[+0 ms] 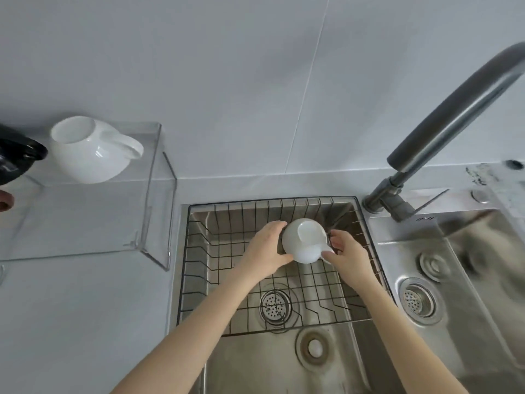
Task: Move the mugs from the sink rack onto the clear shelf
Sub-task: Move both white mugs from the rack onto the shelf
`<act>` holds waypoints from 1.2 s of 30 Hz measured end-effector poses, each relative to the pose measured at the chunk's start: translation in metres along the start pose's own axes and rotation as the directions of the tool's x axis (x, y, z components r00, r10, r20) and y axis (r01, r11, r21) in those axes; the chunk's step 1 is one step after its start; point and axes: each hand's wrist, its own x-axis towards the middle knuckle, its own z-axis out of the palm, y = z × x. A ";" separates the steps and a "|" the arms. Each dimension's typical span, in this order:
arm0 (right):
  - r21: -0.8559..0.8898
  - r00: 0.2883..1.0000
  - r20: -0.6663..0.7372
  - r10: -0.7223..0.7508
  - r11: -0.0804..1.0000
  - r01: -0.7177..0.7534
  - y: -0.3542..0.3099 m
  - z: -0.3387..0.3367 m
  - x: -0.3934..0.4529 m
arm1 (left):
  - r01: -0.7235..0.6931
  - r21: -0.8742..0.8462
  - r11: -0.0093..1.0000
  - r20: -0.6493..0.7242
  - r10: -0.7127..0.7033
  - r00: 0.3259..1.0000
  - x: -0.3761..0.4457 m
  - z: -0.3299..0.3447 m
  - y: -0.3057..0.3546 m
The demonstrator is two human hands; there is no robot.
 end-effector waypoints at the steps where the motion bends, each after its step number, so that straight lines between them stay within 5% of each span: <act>1: -0.024 1.000 0.021 0.020 1.000 -0.019 0.009 0.002 0.004 | 0.016 0.007 1.000 0.027 -0.017 1.000 0.008 0.009 -0.001; 6: -0.079 0.999 0.000 0.033 0.996 -0.033 0.032 0.016 0.018 | 0.046 0.009 0.999 0.104 -0.047 0.993 0.038 0.035 -0.005; 15: -0.012 0.999 -0.037 0.007 1.000 -0.007 0.043 0.019 0.020 | 0.046 -0.054 0.997 0.029 -0.045 0.999 0.048 0.043 -0.013; 22: 0.109 0.992 -0.084 -0.094 0.989 0.103 -0.004 -0.001 0.005 | -0.042 -0.105 0.994 -0.179 0.022 0.984 0.022 0.003 0.008; 36: 0.260 0.828 -0.008 -0.561 0.798 0.543 -0.208 0.015 -0.062 | -0.175 -0.088 0.981 -0.683 0.069 0.728 -0.106 -0.168 0.014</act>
